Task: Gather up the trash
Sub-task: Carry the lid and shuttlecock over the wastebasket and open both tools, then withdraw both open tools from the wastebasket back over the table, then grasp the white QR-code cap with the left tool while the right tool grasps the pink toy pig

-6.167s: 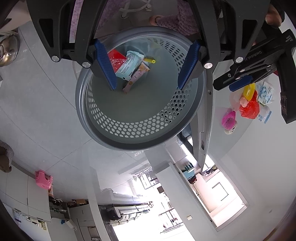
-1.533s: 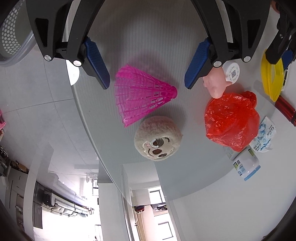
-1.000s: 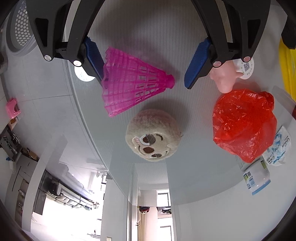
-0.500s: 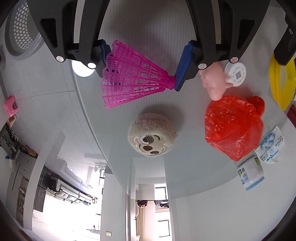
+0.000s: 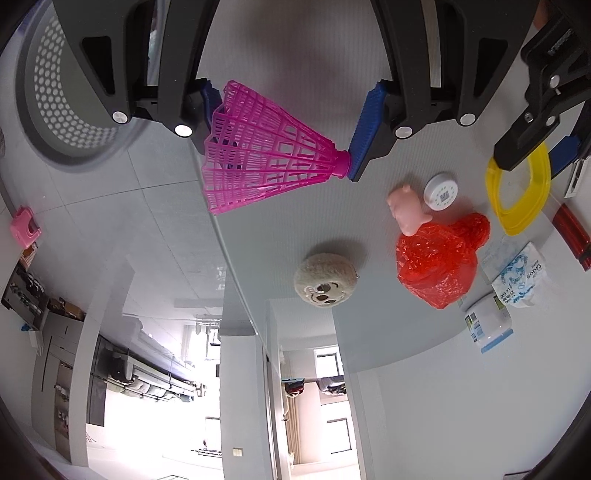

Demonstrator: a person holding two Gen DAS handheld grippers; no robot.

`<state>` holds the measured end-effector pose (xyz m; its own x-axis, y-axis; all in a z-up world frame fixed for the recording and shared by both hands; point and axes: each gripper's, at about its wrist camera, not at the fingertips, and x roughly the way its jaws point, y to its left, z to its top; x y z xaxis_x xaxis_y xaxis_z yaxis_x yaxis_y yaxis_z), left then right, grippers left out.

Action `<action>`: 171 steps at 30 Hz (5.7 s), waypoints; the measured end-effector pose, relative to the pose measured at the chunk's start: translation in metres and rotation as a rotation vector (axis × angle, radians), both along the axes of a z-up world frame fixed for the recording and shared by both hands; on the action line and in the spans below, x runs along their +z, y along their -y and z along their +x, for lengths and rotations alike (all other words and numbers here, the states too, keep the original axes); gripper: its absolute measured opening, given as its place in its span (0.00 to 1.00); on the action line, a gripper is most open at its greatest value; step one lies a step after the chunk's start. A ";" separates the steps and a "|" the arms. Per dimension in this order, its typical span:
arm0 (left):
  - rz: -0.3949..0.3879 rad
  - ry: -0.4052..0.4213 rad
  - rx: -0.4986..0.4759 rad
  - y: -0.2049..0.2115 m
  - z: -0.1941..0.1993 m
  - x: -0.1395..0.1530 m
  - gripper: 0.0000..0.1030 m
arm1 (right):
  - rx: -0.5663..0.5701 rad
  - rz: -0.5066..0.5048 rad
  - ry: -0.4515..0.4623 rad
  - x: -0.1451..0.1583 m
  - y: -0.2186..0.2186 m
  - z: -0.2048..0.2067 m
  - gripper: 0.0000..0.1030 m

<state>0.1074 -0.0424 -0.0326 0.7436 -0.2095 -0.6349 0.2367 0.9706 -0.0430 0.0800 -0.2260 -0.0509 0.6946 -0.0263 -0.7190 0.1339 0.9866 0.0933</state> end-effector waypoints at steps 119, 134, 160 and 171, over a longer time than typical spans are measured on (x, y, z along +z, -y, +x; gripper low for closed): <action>0.072 -0.055 -0.453 0.205 -0.079 -0.008 0.88 | -0.478 0.117 0.053 -0.007 0.192 -0.211 0.73; 0.063 -0.006 -0.218 0.103 -0.065 0.004 0.92 | -0.286 0.099 0.078 0.009 0.124 -0.169 0.75; 0.090 -0.058 0.187 -0.056 0.023 -0.019 0.92 | 0.079 0.084 -0.019 -0.010 0.004 0.000 0.75; 0.088 -0.071 0.227 -0.073 0.059 -0.026 0.92 | 0.202 0.063 -0.048 -0.017 -0.046 0.060 0.75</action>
